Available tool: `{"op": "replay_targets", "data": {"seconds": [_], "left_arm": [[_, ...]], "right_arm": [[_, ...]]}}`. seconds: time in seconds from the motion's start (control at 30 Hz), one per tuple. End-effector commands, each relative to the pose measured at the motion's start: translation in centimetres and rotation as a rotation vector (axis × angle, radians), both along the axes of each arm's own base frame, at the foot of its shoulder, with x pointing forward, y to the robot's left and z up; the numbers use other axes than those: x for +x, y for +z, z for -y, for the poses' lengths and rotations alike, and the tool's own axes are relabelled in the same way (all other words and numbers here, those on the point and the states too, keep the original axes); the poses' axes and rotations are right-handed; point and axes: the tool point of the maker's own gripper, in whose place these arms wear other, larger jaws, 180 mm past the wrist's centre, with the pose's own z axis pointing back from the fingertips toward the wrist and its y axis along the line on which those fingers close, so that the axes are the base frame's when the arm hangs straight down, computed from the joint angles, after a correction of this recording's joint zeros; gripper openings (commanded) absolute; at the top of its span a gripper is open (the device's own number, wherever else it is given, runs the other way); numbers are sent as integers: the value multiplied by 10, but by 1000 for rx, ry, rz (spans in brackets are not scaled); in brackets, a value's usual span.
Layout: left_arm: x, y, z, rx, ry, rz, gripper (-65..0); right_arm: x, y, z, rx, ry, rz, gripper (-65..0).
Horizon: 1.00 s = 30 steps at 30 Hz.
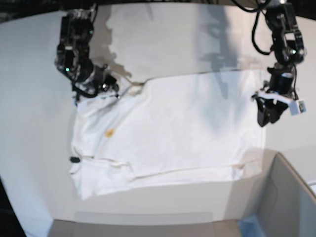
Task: Layout the t-shirt on the table in an organized manner, then fold the t-shirt properly
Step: 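Move both grippers to the shirt's shoulder corners and grasp them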
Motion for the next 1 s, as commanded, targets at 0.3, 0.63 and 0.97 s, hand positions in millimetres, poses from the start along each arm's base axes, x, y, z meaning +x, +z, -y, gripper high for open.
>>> {"op": "replay_targets", "data": {"seconds": [0.3, 0.63, 0.97], "left_arm": [[3, 13, -1, 6, -6, 45, -397], [-7, -4, 11, -45, -1, 2, -398], [-22, -35, 30, -106, -35, -146, -397]], "right_arm": [[-30, 11, 13, -57, -14, 33, -650], [-71, 20, 59, -251, -106, 165, -650], [-85, 21, 94, -357, -168, 197, -650]]}}
